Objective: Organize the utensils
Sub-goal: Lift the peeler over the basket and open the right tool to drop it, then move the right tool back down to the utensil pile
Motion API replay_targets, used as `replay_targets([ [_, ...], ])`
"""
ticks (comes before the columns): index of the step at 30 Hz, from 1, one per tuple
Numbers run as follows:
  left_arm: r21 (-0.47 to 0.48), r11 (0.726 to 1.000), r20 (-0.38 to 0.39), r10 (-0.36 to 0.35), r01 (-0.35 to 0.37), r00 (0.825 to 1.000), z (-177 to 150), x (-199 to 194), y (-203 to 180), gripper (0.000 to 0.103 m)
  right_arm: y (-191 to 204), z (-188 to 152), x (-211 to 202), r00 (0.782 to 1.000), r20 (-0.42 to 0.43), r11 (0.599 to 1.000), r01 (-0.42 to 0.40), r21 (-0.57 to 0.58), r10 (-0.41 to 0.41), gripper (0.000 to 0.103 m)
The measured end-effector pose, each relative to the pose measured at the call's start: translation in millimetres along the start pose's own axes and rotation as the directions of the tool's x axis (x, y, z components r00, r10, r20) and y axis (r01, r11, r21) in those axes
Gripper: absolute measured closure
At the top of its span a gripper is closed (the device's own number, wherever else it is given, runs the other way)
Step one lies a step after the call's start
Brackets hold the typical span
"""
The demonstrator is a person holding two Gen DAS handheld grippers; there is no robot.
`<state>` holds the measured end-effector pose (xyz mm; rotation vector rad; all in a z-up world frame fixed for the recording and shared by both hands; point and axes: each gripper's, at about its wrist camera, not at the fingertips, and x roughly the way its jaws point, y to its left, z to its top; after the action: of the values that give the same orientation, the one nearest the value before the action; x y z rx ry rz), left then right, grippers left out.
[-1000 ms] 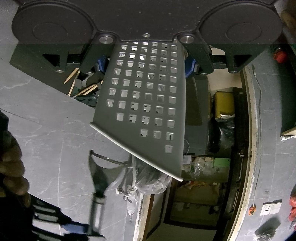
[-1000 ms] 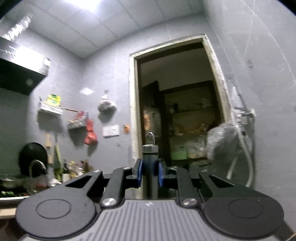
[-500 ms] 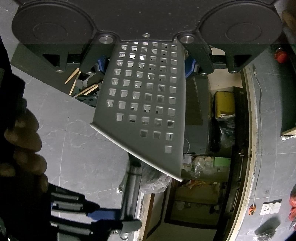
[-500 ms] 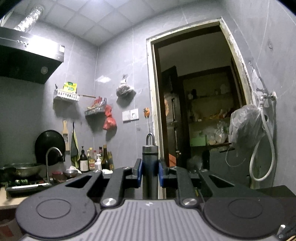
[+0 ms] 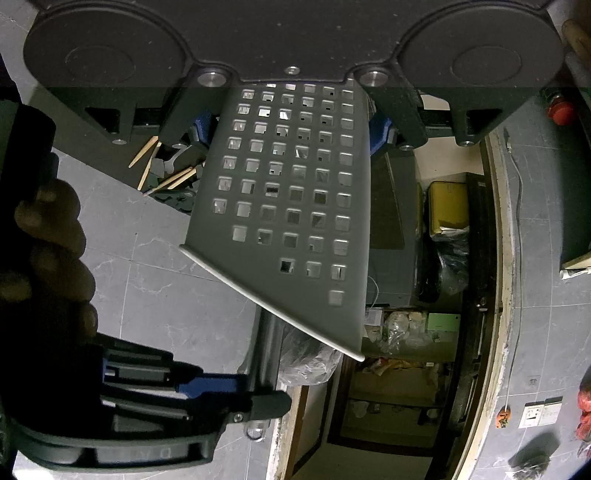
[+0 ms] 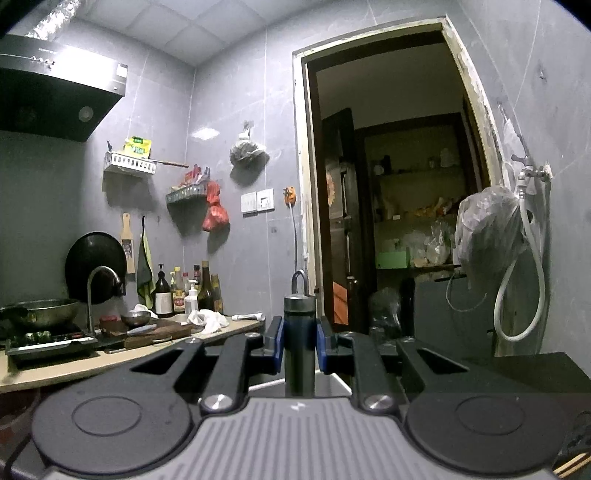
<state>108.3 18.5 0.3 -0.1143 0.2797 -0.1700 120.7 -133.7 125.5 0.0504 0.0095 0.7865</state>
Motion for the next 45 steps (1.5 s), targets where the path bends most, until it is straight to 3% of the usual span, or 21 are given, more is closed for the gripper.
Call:
replay_targets([
  [9, -0.001, 1.0, 0.0, -0.002, 0.002, 1.0, 0, 0, 0, 0.025, -6, -9, 4, 0.999, -0.048, 1.0, 0.002, 0.016, -0.001, 0.081],
  [14, -0.004, 1.0, -0.001, -0.001, 0.001, 1.0, -1, -2, 1, 0.026, -9, -12, 1, 0.999, -0.046, 0.999, -0.003, 0.036, 0.005, 0.047],
  [29, -0.002, 1.0, -0.001, 0.001, -0.001, 1.0, -1, -2, 1, 0.026, -29, -17, -32, 0.996, 0.043, 0.992, 0.073, 0.107, -0.078, 0.006],
  [33, -0.003, 1.0, -0.001, 0.002, -0.002, 1.0, -1, -3, 0, 0.026, -33, -21, -40, 0.993, 0.06, 0.987, 0.093, 0.129, -0.101, 0.0],
  [45, 0.004, 1.0, -0.013, 0.008, -0.008, 1.0, -2, -3, 0, 0.026, -49, -40, -71, 0.977, 0.071, 0.963, 0.185, 0.197, -0.202, 0.0],
])
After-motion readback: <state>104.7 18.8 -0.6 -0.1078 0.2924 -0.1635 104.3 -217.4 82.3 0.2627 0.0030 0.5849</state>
